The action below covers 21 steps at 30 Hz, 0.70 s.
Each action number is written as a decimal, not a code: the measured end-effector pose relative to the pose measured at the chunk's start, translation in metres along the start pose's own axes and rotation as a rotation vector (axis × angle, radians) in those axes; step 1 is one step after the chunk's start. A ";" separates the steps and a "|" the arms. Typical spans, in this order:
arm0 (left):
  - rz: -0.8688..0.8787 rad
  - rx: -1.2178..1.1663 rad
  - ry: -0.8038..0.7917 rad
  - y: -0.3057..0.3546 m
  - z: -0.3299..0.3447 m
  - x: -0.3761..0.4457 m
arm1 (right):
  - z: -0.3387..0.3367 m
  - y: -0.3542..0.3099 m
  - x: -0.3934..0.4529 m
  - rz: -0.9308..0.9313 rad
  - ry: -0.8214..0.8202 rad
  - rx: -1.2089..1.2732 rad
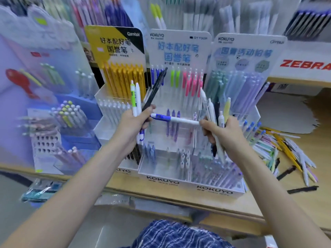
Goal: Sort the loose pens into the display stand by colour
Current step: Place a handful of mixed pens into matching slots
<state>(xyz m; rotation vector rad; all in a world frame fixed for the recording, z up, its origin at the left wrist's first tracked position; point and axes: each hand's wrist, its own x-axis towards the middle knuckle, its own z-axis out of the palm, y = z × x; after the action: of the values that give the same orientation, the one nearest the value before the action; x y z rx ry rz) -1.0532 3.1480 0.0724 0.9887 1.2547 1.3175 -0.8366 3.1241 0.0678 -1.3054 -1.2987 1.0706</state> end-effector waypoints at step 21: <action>0.535 0.244 -0.232 0.062 -0.062 0.102 | 0.136 -0.063 0.072 0.366 -0.175 0.322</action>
<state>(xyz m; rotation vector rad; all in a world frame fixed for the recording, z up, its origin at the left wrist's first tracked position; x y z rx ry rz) -1.1368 3.2429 0.1176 1.6851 1.0215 1.4108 -0.9766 3.2005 0.1136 -1.2473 -0.9756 1.6081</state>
